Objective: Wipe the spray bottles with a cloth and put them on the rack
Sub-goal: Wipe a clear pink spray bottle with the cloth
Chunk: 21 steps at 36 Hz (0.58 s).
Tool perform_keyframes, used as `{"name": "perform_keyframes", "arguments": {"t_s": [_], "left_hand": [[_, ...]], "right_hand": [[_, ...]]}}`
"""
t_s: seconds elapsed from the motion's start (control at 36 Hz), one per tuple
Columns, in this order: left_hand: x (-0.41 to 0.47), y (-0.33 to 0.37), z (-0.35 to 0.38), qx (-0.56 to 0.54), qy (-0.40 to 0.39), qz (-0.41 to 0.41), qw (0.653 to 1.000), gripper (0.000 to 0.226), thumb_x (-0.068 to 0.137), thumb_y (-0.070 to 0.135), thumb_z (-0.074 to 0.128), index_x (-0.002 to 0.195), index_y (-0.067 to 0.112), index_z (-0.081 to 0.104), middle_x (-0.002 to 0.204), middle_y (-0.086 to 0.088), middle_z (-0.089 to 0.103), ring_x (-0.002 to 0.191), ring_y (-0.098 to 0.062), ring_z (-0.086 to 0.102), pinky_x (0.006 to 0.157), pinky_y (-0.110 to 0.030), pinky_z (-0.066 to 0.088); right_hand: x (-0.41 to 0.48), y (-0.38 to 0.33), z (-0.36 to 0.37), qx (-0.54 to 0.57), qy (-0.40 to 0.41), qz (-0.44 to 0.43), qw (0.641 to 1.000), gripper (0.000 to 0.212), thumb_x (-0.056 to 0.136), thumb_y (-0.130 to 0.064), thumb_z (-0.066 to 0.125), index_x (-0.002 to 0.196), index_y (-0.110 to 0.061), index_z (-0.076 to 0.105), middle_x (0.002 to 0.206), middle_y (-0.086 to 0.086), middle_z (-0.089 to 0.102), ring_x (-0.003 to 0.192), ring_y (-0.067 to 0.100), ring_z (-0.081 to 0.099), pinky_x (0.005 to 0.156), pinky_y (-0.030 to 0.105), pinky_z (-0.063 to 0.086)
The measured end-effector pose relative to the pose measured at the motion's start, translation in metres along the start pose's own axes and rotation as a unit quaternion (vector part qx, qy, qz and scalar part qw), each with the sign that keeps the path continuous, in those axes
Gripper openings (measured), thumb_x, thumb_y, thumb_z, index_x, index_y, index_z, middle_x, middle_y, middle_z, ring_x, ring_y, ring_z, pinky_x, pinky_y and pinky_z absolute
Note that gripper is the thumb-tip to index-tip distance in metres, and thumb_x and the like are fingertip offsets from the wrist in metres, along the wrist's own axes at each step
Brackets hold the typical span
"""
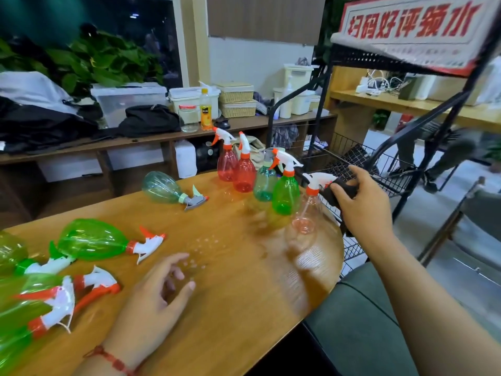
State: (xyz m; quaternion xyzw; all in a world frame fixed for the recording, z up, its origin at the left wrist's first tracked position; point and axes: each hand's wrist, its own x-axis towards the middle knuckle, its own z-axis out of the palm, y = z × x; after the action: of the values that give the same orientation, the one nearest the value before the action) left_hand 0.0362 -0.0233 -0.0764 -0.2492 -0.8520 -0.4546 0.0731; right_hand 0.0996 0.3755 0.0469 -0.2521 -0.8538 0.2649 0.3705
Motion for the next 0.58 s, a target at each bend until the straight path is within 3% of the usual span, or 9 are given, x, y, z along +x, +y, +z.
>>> {"name": "perform_keyframes", "arguments": {"t_s": [0.14, 0.22, 0.28, 0.42, 0.58], "left_hand": [[-0.001, 0.003, -0.001, -0.017, -0.011, -0.011, 1.000, 0.047, 0.091, 0.022, 0.082, 0.126, 0.047, 0.063, 0.108, 0.013, 0.061, 0.091, -0.014, 0.061, 0.063, -0.019, 0.048], [-0.001, 0.006, -0.003, -0.021, -0.007, -0.012, 1.000, 0.045, 0.092, 0.019, 0.082, 0.124, 0.045, 0.065, 0.109, 0.013, 0.061, 0.092, -0.013, 0.060, 0.063, -0.018, 0.048], [0.000, 0.007, -0.005, -0.019, -0.005, -0.011, 1.000, 0.043, 0.092, 0.018, 0.082, 0.123, 0.045, 0.066, 0.110, 0.014, 0.061, 0.093, -0.014, 0.060, 0.065, -0.019, 0.048], [0.002, 0.005, -0.011, -0.005, 0.012, 0.000, 1.000, 0.040, 0.093, 0.021, 0.080, 0.120, 0.047, 0.066, 0.111, 0.016, 0.062, 0.105, -0.015, 0.061, 0.082, -0.019, 0.048], [0.006, 0.003, -0.022, 0.028, 0.014, -0.010, 0.999, 0.036, 0.098, 0.037, 0.072, 0.130, 0.049, 0.061, 0.122, 0.033, 0.057, 0.126, 0.002, 0.055, 0.093, -0.028, 0.052]], "right_hand": [[-0.021, -0.009, -0.014, 0.056, 0.033, -0.017, 0.998, 0.040, 0.098, -0.034, 0.073, 0.135, -0.027, 0.059, 0.097, -0.016, 0.063, 0.095, 0.015, 0.064, 0.087, 0.042, 0.058], [-0.032, -0.025, -0.013, 0.106, 0.025, -0.044, 0.993, 0.022, 0.096, -0.033, 0.076, 0.115, -0.031, 0.066, 0.096, -0.019, 0.066, 0.091, 0.002, 0.065, 0.082, 0.028, 0.057], [-0.039, -0.039, -0.007, 0.125, -0.006, -0.067, 0.990, 0.012, 0.096, -0.033, 0.076, 0.104, -0.035, 0.067, 0.091, -0.022, 0.066, 0.087, -0.007, 0.065, 0.072, 0.014, 0.051], [-0.052, -0.074, 0.035, 0.195, -0.106, -0.075, 0.972, 0.005, 0.099, -0.032, 0.074, 0.096, -0.029, 0.070, 0.077, -0.011, 0.068, 0.063, -0.001, 0.063, 0.051, 0.011, 0.044], [-0.063, -0.111, 0.109, 0.279, -0.212, -0.066, 0.934, 0.013, 0.100, -0.029, 0.073, 0.090, -0.035, 0.068, 0.077, -0.022, 0.070, 0.068, -0.002, 0.064, 0.062, 0.013, 0.046]]}}
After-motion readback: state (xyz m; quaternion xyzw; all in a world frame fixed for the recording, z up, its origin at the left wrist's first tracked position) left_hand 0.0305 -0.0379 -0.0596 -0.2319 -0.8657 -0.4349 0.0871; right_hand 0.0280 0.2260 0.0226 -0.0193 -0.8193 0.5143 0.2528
